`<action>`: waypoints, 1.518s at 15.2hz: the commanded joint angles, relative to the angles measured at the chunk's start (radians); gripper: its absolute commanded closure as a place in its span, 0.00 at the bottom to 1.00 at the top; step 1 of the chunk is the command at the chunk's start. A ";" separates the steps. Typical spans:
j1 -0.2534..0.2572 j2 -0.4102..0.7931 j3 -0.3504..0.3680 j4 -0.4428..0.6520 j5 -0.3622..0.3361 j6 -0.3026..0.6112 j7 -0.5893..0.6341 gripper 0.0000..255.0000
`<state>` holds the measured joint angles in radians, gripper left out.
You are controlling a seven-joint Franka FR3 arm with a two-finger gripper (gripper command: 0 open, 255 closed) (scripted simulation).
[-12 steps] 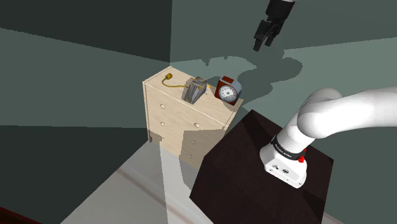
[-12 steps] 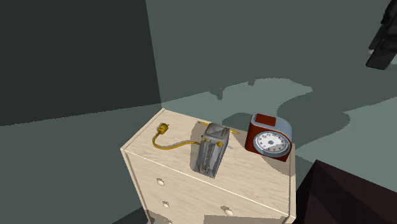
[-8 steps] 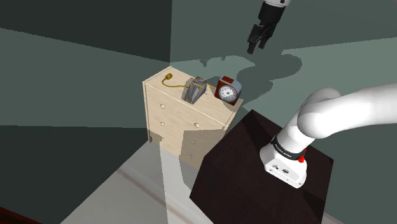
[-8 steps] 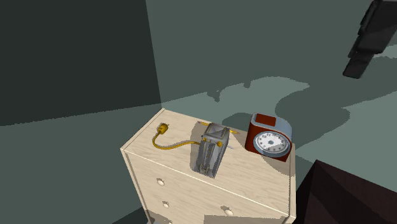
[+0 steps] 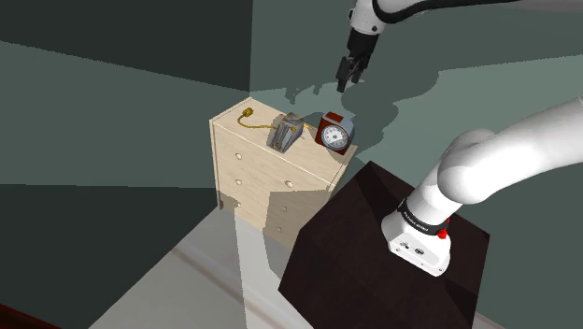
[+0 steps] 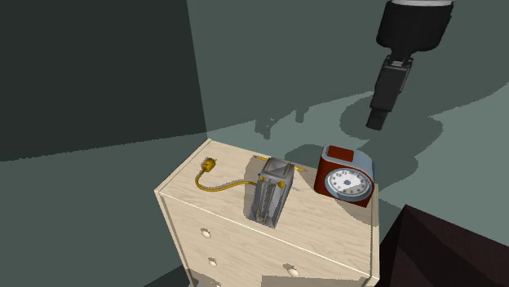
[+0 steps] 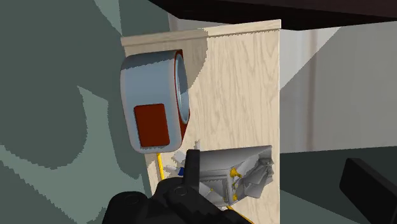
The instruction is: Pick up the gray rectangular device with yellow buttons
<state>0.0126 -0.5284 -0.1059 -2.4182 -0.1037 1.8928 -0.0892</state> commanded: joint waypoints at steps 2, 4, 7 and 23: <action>0.014 0.116 -0.007 0.028 0.001 0.087 -0.026 0.00; 0.021 0.191 -0.013 0.047 0.001 0.141 -0.047 0.00; 0.030 0.306 -0.019 0.086 0.005 0.216 -0.079 0.00; 0.044 0.930 0.007 0.476 0.043 0.438 -0.237 0.00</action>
<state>0.0563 0.3621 -0.1032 -1.9780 -0.0614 2.3276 -0.3180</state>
